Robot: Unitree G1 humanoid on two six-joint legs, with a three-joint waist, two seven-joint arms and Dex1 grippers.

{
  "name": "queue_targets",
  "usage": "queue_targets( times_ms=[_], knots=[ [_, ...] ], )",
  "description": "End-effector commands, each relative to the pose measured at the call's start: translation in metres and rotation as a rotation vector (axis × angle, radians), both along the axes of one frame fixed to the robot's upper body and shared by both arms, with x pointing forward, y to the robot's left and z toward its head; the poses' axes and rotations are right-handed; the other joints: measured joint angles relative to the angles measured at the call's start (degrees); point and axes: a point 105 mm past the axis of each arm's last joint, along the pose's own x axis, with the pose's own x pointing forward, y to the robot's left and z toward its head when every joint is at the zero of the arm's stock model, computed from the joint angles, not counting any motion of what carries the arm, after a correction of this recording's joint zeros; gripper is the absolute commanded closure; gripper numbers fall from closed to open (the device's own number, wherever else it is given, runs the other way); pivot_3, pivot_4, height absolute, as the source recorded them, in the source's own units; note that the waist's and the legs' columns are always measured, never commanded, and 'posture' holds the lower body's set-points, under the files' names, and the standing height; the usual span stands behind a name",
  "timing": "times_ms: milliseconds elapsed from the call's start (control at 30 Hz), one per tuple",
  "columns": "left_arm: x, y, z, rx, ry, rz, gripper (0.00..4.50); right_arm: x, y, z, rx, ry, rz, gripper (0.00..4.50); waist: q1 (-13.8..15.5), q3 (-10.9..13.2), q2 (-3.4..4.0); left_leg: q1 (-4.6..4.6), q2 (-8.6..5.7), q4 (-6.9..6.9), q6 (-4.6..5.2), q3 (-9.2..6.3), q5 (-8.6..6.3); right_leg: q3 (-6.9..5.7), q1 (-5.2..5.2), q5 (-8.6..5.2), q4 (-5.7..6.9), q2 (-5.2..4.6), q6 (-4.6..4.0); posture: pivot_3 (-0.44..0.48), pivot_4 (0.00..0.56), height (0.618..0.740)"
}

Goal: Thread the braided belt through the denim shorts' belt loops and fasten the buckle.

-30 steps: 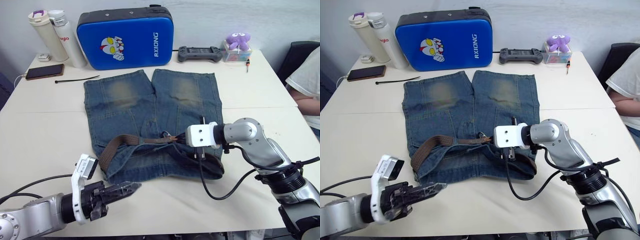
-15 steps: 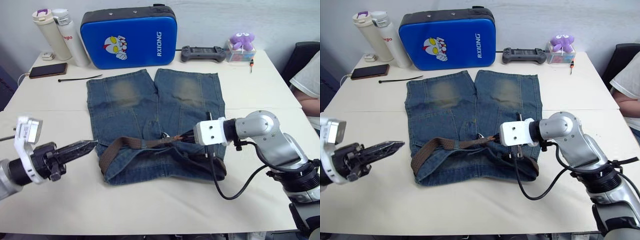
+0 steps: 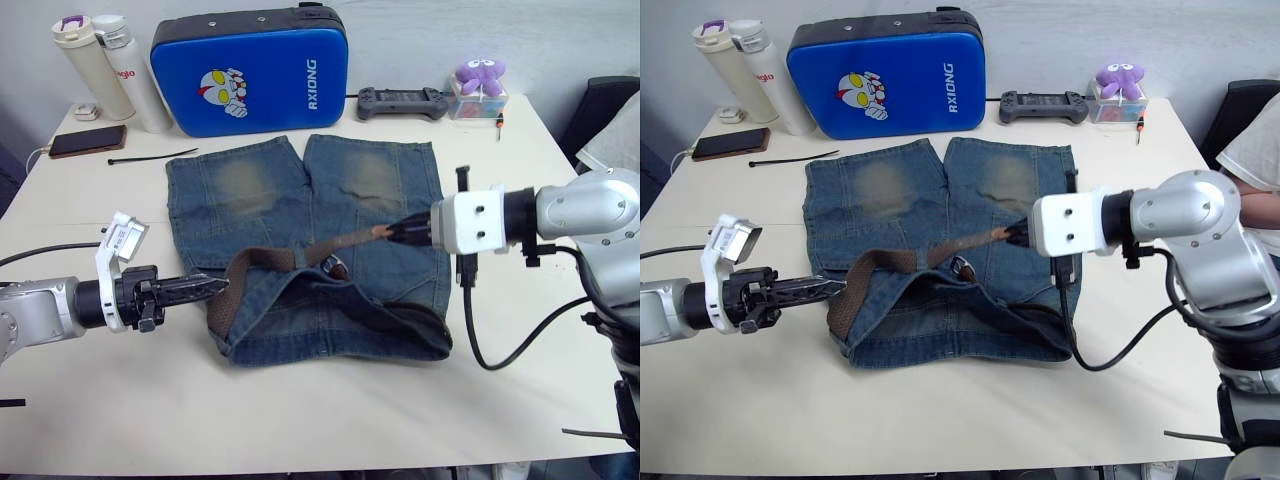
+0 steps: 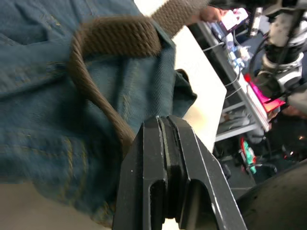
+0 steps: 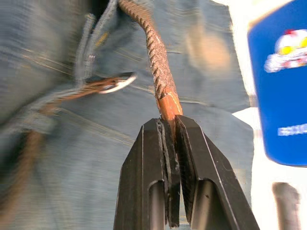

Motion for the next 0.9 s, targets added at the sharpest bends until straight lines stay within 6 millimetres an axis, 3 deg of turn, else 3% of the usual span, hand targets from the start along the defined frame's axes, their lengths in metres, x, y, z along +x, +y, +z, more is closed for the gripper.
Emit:
queue_targets(
  times_ms=[33, 167, 367, 433, 533, 633, 767, 900],
  knots=[
    [-0.002, -0.004, 0.011, -0.003, -0.064, -0.045, 4.45, -0.007, 0.002, 0.006, 0.005, -0.031, 0.005, 4.5, -0.04, 0.0, 0.0, 0.0, 0.0, 0.01, 0.0, 0.0, 0.0, 0.0, 0.0, 0.0, 0.0, 0.0, 0.0, 0.0, 0.15, 0.739],
    [0.008, 0.002, 0.016, -0.012, -0.094, 0.017, 4.45, -0.008, 0.005, -0.001, 0.01, -0.005, -0.015, 4.5, 0.04, 0.01, -0.01, 0.0, 0.0, 0.02, -0.02, 0.0, 0.01, -0.01, -0.02, 0.0, 0.03, 0.01, 0.0, 0.0, 0.15, 0.739],
    [-0.021, -0.018, -0.036, 0.383, -0.142, -0.246, 4.45, -0.004, 0.007, -0.018, 0.009, 0.028, -0.049, 4.5, -0.03, 0.03, 0.01, -0.01, 0.0, 0.01, -0.08, 0.03, 0.04, 0.03, -0.02, 0.0, -0.03, -0.01, 0.01, 0.0, 0.15, 0.739],
    [-0.024, -0.022, -0.046, 0.435, -0.168, -0.293, 4.45, -0.004, 0.01, -0.021, 0.013, 0.031, -0.05, 4.5, 0.08, 0.03, 0.01, -0.01, 0.0, 0.02, -0.1, 0.05, 0.05, 0.03, -0.02, 0.0, -0.02, 0.0, 0.01, 0.0, 0.15, 0.739],
    [-0.021, -0.028, -0.045, 0.407, -0.191, -0.302, 4.45, -0.004, 0.011, -0.023, 0.021, 0.035, -0.056, 4.5, 0.15, 0.04, 0.01, -0.01, 0.0, 0.02, -0.1, 0.04, 0.05, 0.02, -0.04, 0.0, 0.04, 0.01, 0.01, 0.0, 0.15, 0.739],
    [-0.016, -0.026, -0.051, 0.486, -0.238, -0.311, 4.45, -0.003, 0.01, -0.025, 0.019, 0.035, -0.067, 4.5, 0.15, 0.04, 0.01, -0.02, 0.0, 0.04, 0.02, 0.03, -0.02, 0.02, -0.03, 0.0, 0.05, 0.01, 0.01, 0.0, 0.15, 0.739],
    [-0.006, -0.028, -0.045, 0.478, -0.286, -0.277, 4.45, -0.004, 0.008, -0.027, 0.018, 0.039, -0.08, 4.5, 0.19, 0.04, 0.01, -0.04, 0.0, 0.05, 0.02, 0.03, -0.02, 0.01, -0.04, 0.0, 0.05, 0.02, 0.01, 0.0, 0.15, 0.739],
    [-0.008, -0.022, -0.054, 0.541, -0.275, -0.281, 4.45, -0.005, 0.008, -0.028, 0.017, 0.042, -0.085, 4.5, 0.03, 0.04, 0.01, -0.04, 0.0, 0.06, 0.02, 0.04, -0.01, 0.01, -0.04, 0.0, 0.08, 0.03, 0.01, 0.0, 0.15, 0.739]
  ],
)
